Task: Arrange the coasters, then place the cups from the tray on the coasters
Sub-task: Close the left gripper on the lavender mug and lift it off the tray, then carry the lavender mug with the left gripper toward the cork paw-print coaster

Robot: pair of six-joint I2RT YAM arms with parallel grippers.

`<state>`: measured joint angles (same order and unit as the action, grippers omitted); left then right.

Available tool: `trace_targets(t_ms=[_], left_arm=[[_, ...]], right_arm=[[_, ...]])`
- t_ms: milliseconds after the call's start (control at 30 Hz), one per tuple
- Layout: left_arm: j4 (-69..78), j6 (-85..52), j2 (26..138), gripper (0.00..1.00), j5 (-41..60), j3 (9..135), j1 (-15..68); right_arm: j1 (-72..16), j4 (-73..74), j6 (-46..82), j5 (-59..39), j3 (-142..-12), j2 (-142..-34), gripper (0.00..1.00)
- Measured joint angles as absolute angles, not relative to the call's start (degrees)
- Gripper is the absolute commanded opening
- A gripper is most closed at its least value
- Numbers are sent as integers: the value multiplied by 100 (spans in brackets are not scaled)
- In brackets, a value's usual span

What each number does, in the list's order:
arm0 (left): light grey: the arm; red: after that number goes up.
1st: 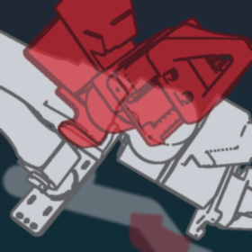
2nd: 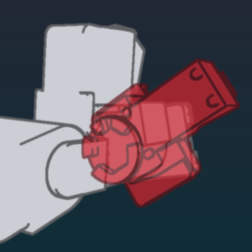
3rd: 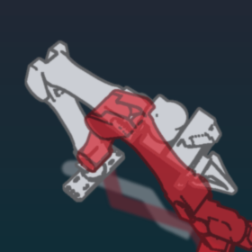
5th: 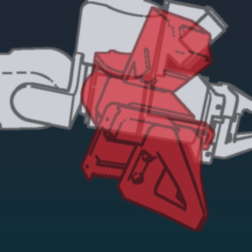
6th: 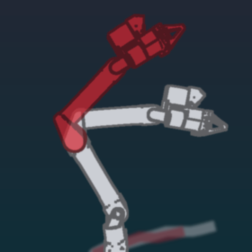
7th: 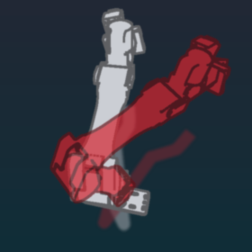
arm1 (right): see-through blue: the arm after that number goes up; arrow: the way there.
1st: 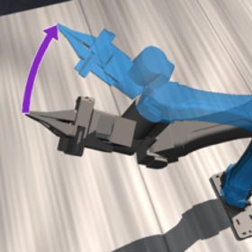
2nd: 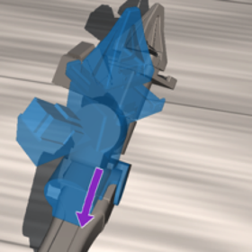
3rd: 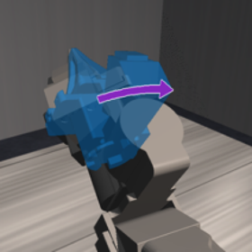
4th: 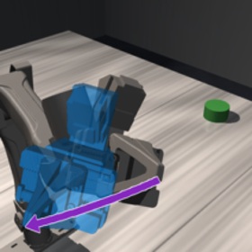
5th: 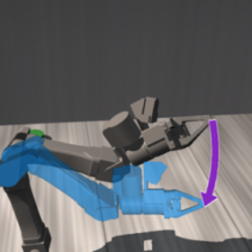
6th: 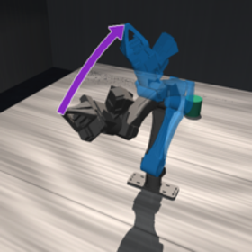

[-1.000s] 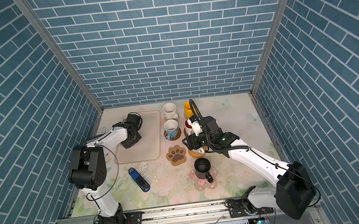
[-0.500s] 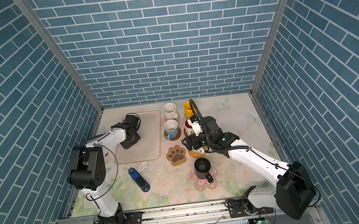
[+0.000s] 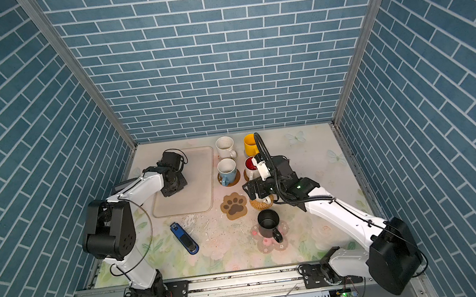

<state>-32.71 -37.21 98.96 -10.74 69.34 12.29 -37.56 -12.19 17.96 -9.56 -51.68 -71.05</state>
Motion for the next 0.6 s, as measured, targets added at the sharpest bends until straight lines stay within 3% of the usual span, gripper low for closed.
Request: trace_targets(t_ms=[600], left_arm=[[-3387, -2650, 8221, 0, -598, 6265, 2349]], right_arm=[[-3260, -803, 1802, -873, -4766, -6829, 99]])
